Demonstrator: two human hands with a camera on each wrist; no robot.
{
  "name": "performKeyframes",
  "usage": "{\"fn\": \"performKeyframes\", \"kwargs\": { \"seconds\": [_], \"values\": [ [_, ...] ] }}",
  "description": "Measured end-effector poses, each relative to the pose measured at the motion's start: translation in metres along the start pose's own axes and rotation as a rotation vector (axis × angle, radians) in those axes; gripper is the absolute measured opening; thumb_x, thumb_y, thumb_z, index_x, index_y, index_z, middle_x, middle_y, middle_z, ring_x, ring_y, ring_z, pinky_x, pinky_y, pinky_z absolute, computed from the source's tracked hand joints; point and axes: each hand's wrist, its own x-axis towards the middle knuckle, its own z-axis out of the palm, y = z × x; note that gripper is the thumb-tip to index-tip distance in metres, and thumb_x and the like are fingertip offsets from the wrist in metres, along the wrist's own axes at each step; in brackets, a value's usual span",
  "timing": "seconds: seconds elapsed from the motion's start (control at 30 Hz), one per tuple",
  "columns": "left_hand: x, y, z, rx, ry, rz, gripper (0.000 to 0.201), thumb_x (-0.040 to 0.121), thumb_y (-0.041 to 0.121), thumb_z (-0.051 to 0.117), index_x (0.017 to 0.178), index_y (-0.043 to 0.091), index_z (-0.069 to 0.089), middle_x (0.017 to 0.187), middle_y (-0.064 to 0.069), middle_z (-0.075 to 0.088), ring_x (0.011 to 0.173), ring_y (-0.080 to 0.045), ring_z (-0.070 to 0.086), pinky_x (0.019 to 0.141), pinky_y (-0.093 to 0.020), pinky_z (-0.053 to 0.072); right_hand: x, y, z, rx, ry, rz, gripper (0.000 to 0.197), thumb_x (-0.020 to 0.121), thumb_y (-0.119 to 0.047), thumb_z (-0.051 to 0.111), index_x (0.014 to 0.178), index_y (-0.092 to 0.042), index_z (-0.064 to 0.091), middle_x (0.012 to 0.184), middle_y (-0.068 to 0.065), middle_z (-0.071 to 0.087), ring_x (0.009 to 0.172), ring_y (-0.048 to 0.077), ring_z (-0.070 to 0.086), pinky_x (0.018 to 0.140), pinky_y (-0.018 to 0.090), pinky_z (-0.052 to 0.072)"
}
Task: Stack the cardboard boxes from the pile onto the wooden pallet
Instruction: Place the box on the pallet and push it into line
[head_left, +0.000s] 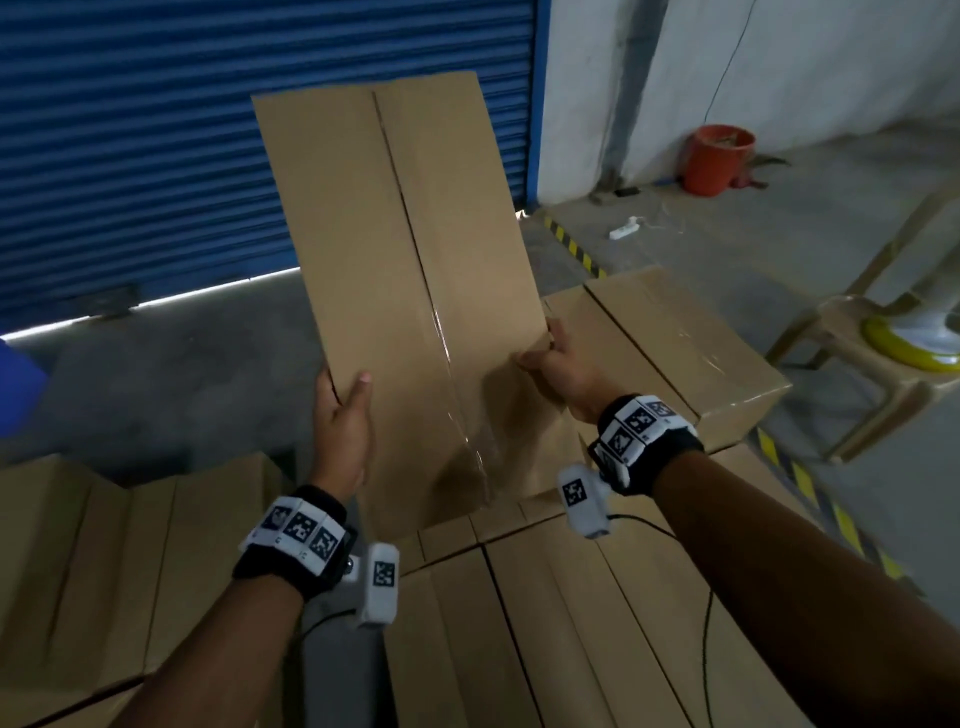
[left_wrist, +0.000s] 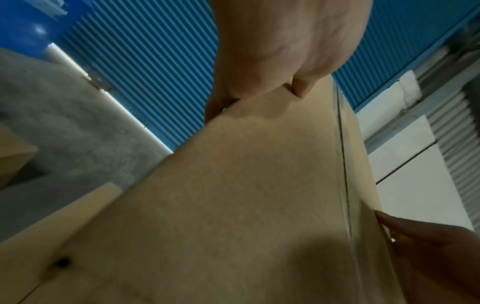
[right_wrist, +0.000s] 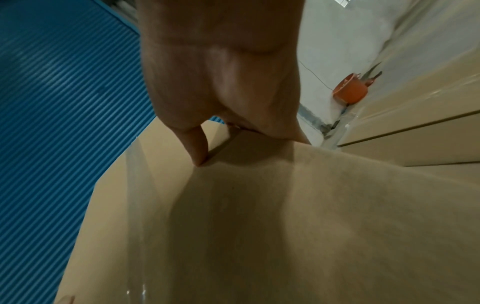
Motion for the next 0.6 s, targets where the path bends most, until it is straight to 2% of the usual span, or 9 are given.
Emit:
{"fn": "performKeyframes", "kwargs": {
  "seconds": [0.03, 0.1, 0.17, 0.23, 0.33, 0.4, 0.5, 0.6],
  "values": [
    [0.009, -0.012, 0.002, 0.024, -0.001, -0.032, 0.065, 0.092, 0.051, 0.059, 0.151, 0.037, 0.038, 0.149, 0.006, 0.051, 0.137, -0.021, 0.049, 0.114, -0.054, 0.038, 0.011, 0.005, 0.004, -0.02, 0.008, 0.008, 0.057, 0.085, -0.005, 0.07, 0.137, -0.007, 0.046, 0.114, 0.007, 0.067, 0.102, 0.023, 0.065, 0.078, 0.029, 0.056],
    [0.03, -0.037, 0.006, 0.069, 0.0, -0.107, 0.068, 0.098, 0.052, 0.054, 0.157, 0.035, 0.026, 0.161, 0.002, 0.035, 0.146, -0.026, 0.036, 0.118, -0.056, 0.03, 0.033, 0.018, 0.01, -0.06, 0.018, 0.03, 0.059, 0.084, -0.008, 0.071, 0.138, -0.01, 0.048, 0.12, 0.009, 0.066, 0.107, 0.025, 0.064, 0.086, 0.036, 0.056],
    [0.052, -0.066, 0.013, 0.071, -0.043, -0.171, 0.068, 0.103, 0.045, 0.049, 0.161, 0.029, 0.017, 0.166, -0.001, 0.023, 0.15, -0.026, 0.028, 0.12, -0.05, 0.026, 0.058, 0.033, 0.015, -0.129, 0.049, 0.054, 0.06, 0.083, -0.012, 0.072, 0.138, -0.013, 0.05, 0.122, 0.006, 0.065, 0.109, 0.023, 0.062, 0.09, 0.037, 0.052],
    [0.08, -0.101, 0.022, 0.043, -0.105, -0.201, 0.067, 0.105, 0.038, 0.048, 0.161, 0.026, 0.013, 0.167, 0.0, 0.018, 0.15, -0.023, 0.025, 0.118, -0.038, 0.025, 0.088, 0.055, 0.02, -0.205, 0.115, 0.076, 0.06, 0.081, -0.018, 0.076, 0.136, -0.015, 0.053, 0.121, 0.005, 0.065, 0.109, 0.023, 0.061, 0.094, 0.04, 0.051],
    [0.113, -0.149, 0.035, 0.005, -0.148, -0.298, 0.068, 0.105, 0.034, 0.05, 0.161, 0.027, 0.013, 0.167, 0.001, 0.019, 0.15, -0.023, 0.026, 0.116, -0.037, 0.027, 0.129, 0.09, 0.023, -0.294, 0.168, 0.123, 0.062, 0.079, -0.022, 0.078, 0.136, -0.012, 0.054, 0.121, 0.007, 0.066, 0.109, 0.025, 0.062, 0.097, 0.044, 0.052],
    [0.125, -0.176, 0.042, -0.013, -0.179, -0.41, 0.07, 0.103, 0.036, 0.053, 0.161, 0.029, 0.013, 0.167, -0.001, 0.021, 0.149, -0.026, 0.028, 0.114, -0.04, 0.027, 0.148, 0.114, 0.022, -0.38, 0.178, 0.171, 0.062, 0.082, -0.024, 0.077, 0.137, -0.011, 0.052, 0.121, 0.008, 0.064, 0.109, 0.026, 0.061, 0.091, 0.037, 0.051],
    [0.131, -0.213, 0.052, 0.021, -0.235, -0.528, 0.073, 0.103, 0.039, 0.053, 0.161, 0.031, 0.01, 0.166, -0.004, 0.022, 0.148, -0.028, 0.029, 0.114, -0.041, 0.026, 0.164, 0.152, 0.018, -0.492, 0.182, 0.235, 0.066, 0.084, -0.03, 0.076, 0.141, -0.013, 0.047, 0.121, 0.006, 0.061, 0.103, 0.021, 0.057, 0.083, 0.03, 0.043],
    [0.131, -0.247, 0.064, 0.101, -0.325, -0.595, 0.07, 0.104, 0.04, 0.048, 0.161, 0.033, 0.007, 0.166, -0.006, 0.023, 0.148, -0.028, 0.03, 0.116, -0.045, 0.028, 0.176, 0.194, 0.01, -0.565, 0.201, 0.297, 0.076, 0.083, -0.037, 0.076, 0.146, -0.015, 0.041, 0.13, 0.009, 0.06, 0.113, 0.026, 0.056, 0.09, 0.033, 0.045]
  ]
}}
